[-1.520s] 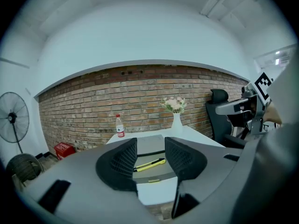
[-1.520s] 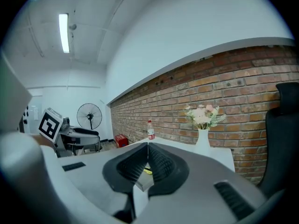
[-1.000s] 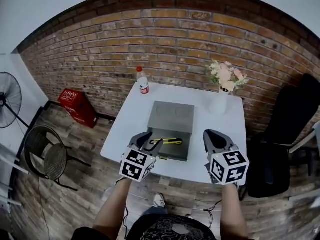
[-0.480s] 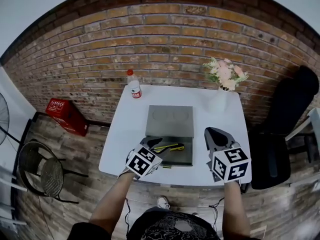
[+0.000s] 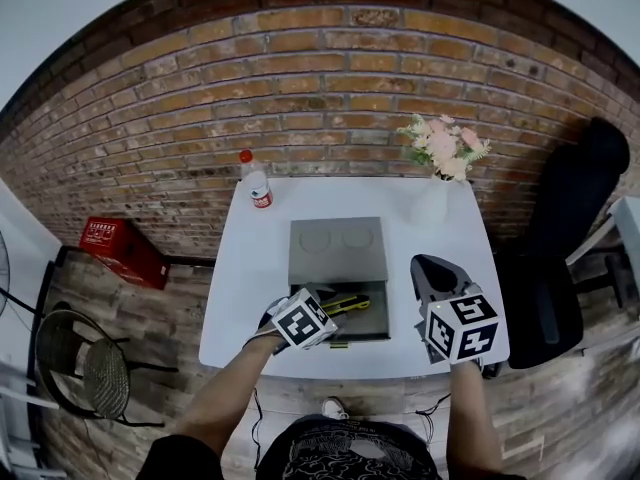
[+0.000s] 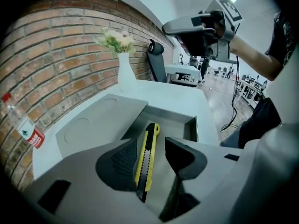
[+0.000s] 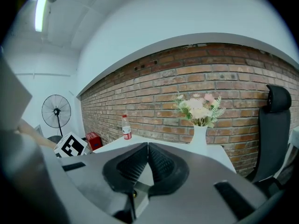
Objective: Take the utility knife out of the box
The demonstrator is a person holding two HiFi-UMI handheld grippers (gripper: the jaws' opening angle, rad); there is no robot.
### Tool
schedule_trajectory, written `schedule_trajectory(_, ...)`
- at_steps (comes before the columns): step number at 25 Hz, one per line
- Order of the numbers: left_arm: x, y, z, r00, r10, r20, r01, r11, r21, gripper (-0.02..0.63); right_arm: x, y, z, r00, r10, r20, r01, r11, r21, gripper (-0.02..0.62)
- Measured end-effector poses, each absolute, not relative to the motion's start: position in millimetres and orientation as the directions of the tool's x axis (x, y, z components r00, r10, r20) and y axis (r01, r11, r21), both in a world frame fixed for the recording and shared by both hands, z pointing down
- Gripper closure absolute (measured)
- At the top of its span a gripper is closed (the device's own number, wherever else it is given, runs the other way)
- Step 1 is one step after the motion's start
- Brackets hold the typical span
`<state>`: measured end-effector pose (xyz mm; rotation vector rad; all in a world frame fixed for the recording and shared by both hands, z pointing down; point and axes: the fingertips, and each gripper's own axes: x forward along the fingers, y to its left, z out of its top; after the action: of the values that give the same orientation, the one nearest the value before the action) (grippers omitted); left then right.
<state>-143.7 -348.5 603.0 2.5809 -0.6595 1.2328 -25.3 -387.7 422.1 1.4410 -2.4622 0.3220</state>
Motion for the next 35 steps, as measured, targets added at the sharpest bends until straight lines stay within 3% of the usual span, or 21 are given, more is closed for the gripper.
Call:
schedule_trajectory(6,-141.4,-345.5,632.1,0.5,-0.21,0.84,-0.381,-0.925,-0.005,0.399,-23.9,-393.5,428.6,-0.449,-0.821,0.353,-0.886,0.461,-0.055,0.575)
schedule_trajectory(19,-136.0,-359.6,646.9,0.429,-0.148,0.891,-0.332,-0.943,0.003,0.407,-7.0,-396.8,438.1,-0.404,-0.835,0.374,-0.909,0.411,-0.065,0.575)
schedule_trajectory(24,-134.2,-356.1,650.1,0.412,-0.112,0.904,-0.336,-0.941,0.037,0.474,-8.4,-398.5,438.1,-0.404,-0.835,0.373,-0.909,0.413,-0.061,0.575)
schedule_trajectory(35,-134.9,-352.0,651.4,0.401,-0.114,0.909,-0.387,-0.92,0.056,0.479,-1.9,-394.2,430.1,-0.394,-0.846,0.36,-0.914,0.401,-0.058,0.575)
